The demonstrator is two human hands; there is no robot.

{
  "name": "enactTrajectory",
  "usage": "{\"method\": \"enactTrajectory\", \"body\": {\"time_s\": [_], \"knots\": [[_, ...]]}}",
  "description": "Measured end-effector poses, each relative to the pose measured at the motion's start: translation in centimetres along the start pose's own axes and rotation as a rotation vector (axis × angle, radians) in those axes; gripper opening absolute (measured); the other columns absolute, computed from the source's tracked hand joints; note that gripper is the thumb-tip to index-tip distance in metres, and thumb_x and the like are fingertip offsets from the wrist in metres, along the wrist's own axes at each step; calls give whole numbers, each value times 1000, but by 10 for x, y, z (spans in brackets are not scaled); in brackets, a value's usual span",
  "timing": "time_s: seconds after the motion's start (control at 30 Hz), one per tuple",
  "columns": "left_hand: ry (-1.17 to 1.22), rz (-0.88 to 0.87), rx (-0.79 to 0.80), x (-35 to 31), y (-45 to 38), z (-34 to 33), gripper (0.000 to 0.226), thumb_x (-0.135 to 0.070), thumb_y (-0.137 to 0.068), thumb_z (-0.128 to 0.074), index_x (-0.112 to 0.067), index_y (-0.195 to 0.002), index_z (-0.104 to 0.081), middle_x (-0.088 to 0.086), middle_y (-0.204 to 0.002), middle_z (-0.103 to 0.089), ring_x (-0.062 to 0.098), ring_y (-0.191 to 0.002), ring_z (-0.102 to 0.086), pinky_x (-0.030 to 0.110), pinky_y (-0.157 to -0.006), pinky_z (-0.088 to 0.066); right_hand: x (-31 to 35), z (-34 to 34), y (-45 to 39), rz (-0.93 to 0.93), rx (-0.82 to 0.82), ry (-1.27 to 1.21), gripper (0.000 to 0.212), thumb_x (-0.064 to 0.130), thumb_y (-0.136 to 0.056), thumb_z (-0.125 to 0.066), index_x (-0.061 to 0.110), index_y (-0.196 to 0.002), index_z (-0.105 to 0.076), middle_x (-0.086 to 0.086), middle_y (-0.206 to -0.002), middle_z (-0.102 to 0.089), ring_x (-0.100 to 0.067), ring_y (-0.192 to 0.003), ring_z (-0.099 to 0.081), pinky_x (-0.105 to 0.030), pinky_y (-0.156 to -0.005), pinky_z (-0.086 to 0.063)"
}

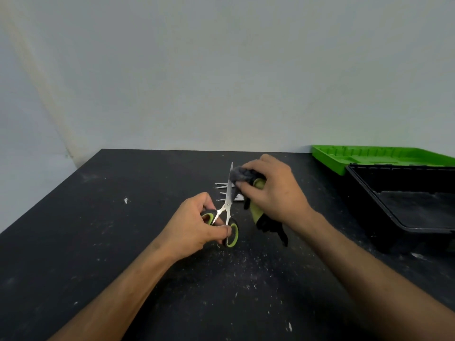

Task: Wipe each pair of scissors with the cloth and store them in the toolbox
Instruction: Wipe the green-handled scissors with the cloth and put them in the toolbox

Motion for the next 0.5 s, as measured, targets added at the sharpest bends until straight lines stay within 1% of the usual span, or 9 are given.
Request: {"method": "enactTrajectory", "body": {"time_s": [0.17, 0.23, 0.27, 0.33, 0.37, 0.4, 0.43, 0.47, 0.5], "knots": [[16, 28, 9, 0, -1, -3, 33, -5, -81, -84, -5, -94, -53, 13, -78, -79, 2, -42, -61, 11, -38, -39, -20, 27, -11, -118, -104, 56, 23, 27, -87, -79, 19, -108, -75, 3, -89, -58, -11, -83, -53, -25, -75, -43], [35, 36, 0, 1, -2, -4, 34, -5, -81, -84, -3, -95, -53, 14, -76, -79, 3, -41, -61, 11, -38, -38, -7, 31, -2, -68, -139, 36, 24, 26, -85, -81, 18, -107, -75, 4, -90, -59, -7, -83, -53, -18, -75, -42], [38, 36, -5, 2, -2, -4, 35, -5, -80, -85, -2, -95, -53, 14, -75, -78, 4, -40, -60, 12, -37, -38, 5, 28, 4, -2, -112, 16, 24, 25, -84, -82, 19, -107, -75, 4, -89, -59, -6, -81, -52, -15, -74, -41], [53, 26, -9, 3, -3, -4, 37, -2, -79, -85, 1, -99, -54, 18, -77, -78, 7, -43, -63, 18, -38, -43, 28, 9, 19, 117, 37, -11, 24, 25, -85, -81, 19, -107, -75, 3, -91, -58, -8, -80, -54, -18, -71, -43], [67, 14, -8, 4, -4, -3, 39, 0, -77, -85, 2, -102, -55, 21, -82, -77, 12, -50, -68, 24, -43, -52, 35, -2, 25, 150, 114, -2, 24, 26, -86, -79, 19, -108, -74, 3, -92, -57, -8, -81, -54, -20, -71, -44], [75, 1, -5, 4, -4, -2, 40, 1, -76, -85, 2, -104, -57, 23, -86, -75, 18, -59, -73, 32, -53, -61, 39, -10, 28, 168, 155, 19, 24, 26, -87, -78, 18, -110, -74, 3, -93, -56, -8, -81, -52, -21, -70, -43], [66, -10, -2, 4, -4, -2, 40, 1, -75, -86, -1, -104, -58, 22, -87, -75, 22, -65, -74, 39, -61, -64, 38, -14, 26, 166, 158, 33, 25, 26, -87, -78, 18, -110, -74, 4, -93, -54, -8, -80, -51, -20, -69, -41], [35, -19, 1, 5, -4, -2, 38, -2, -75, -87, -3, -100, -58, 19, -86, -76, 22, -67, -74, 38, -63, -63, 33, -13, 20, 147, 135, 34, 25, 26, -87, -78, 17, -111, -74, 5, -93, -53, -6, -80, -49, -17, -69, -39], [-4, -25, 4, 5, -3, -3, 36, -5, -75, -87, -6, -96, -58, 16, -84, -77, 18, -65, -72, 32, -60, -60, 26, -10, 13, 115, 99, 31, 25, 26, -88, -78, 18, -110, -73, 6, -92, -51, -5, -79, -49, -14, -69, -36]]}}
Point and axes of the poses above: each hand's wrist, its own y-axis away from the middle knuckle, its own z-axis out of the back of the hand, x = y × z, the point moved 7 cm from there along -y, towards the middle knuckle
